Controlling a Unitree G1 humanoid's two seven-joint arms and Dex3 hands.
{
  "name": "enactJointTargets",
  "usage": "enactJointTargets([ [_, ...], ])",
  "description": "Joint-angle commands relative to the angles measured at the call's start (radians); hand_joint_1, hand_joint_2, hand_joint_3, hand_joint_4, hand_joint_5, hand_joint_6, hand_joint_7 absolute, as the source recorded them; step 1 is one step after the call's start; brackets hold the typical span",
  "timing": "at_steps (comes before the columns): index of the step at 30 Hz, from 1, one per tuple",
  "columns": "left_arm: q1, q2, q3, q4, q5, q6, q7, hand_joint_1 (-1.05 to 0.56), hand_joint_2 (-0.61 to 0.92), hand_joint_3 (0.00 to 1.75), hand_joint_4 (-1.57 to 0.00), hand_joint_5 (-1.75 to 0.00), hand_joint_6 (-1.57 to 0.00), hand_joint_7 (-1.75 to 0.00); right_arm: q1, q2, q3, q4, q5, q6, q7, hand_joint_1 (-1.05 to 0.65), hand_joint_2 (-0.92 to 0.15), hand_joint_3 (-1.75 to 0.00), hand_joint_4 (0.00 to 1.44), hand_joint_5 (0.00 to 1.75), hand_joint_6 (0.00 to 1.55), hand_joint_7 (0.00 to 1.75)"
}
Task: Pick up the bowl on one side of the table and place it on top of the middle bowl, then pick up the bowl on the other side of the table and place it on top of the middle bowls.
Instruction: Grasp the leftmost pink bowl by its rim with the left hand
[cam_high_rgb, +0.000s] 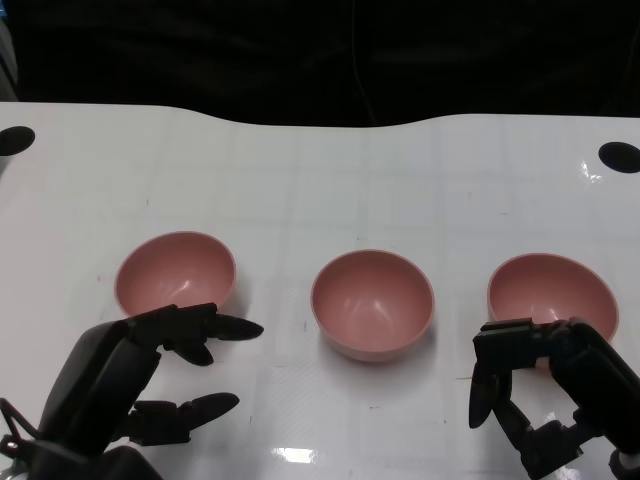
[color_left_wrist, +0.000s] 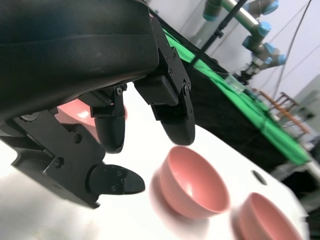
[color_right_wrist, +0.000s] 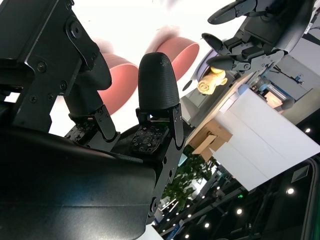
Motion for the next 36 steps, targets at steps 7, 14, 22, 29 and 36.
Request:
enactJointTargets([
  [7, 0.031, 0.01, -0.001, -0.138, 0.146, 0.159, 0.059, -0.35, 0.92, 0.01, -0.47, -0.75, -0.63, -0.01, 0.012, -0.006, -0.008, -0.016, 0.007, 0.006, -0.007, 0.26, -0.04, -1.75, 1.01, 1.75, 0.95, 1.35],
  [14, -0.012, 0.07, -0.055, -0.284, 0.461, 0.418, -0.042, -0.45, 0.9, 0.0, -0.34, -0.48, -0.43, 0.0, 0.011, 0.0, -0.004, -0.009, 0.007, 0.004, -0.007, 0.25, -0.05, -1.75, 1.0, 1.73, 0.95, 1.36],
  [22, -0.131, 0.042, -0.167, -0.235, 0.683, 0.672, -0.141, -0.52, 0.92, 0.0, -0.31, -0.38, -0.36, 0.0, 0.015, 0.0, -0.003, -0.013, 0.01, 0.004, -0.006, 0.23, -0.06, -1.75, 1.0, 1.75, 0.94, 1.36],
  [29, -0.247, 0.031, -0.251, -0.067, 0.734, 0.774, -0.15, -0.55, 0.92, 0.03, -0.36, -0.35, -0.37, -0.01, 0.016, -0.002, -0.001, -0.017, 0.006, 0.002, -0.007, 0.24, -0.06, -1.75, 0.99, 1.75, 0.94, 1.36],
  [36, -0.349, 0.038, -0.333, 0.123, 0.738, 0.806, -0.154, -0.55, 0.92, 0.11, -0.41, -0.29, -0.39, -0.01, 0.022, 0.0, 0.001, -0.029, 0.007, 0.013, -0.005, 0.22, -0.06, -1.75, 0.99, 1.75, 0.93, 1.36],
])
